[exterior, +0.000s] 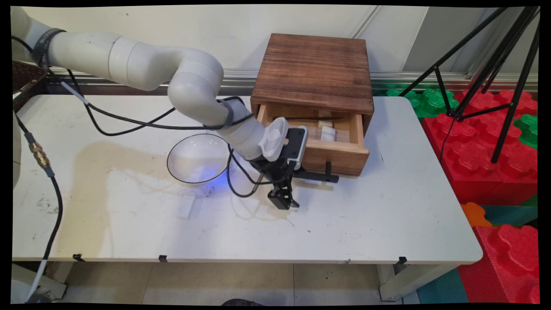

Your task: Open the drawer

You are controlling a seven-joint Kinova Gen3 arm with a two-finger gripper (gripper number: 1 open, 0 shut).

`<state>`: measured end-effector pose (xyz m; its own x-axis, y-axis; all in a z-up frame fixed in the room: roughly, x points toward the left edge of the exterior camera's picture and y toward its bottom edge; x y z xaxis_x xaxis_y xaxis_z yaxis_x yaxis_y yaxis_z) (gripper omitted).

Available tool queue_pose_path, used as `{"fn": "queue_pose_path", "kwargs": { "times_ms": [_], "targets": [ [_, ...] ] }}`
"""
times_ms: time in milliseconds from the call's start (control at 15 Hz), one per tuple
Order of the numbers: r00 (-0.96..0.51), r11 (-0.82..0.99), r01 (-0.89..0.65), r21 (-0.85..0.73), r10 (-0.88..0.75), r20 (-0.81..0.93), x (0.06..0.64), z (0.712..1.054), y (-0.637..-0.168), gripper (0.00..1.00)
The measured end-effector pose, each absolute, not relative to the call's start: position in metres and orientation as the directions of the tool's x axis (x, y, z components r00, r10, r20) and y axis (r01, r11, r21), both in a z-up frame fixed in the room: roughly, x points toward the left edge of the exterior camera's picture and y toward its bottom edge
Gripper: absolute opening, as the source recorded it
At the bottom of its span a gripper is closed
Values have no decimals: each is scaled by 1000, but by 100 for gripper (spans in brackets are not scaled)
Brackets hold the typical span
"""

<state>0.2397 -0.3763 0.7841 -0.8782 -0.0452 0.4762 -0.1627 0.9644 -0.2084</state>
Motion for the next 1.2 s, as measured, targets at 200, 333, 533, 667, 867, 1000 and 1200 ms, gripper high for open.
{"fn": "queue_pose_path", "kwargs": {
  "times_ms": [200,333,533,667,867,1000,1200],
  "targets": [
    [-875,967,-158,-201,-43,482,237,784,-366,100],
    [-874,968,-155,-196,-41,484,235,784,-360,100],
    [-871,971,-148,-189,-37,490,232,784,-350,100],
    [-870,972,-143,-185,-34,493,231,785,-343,100],
    [-867,975,-135,-177,-30,498,227,785,-331,100],
    [-865,976,-132,-172,-28,501,226,786,-323,100],
    [-863,978,-127,-164,-27,505,224,785,-311,100]
  ]
}}
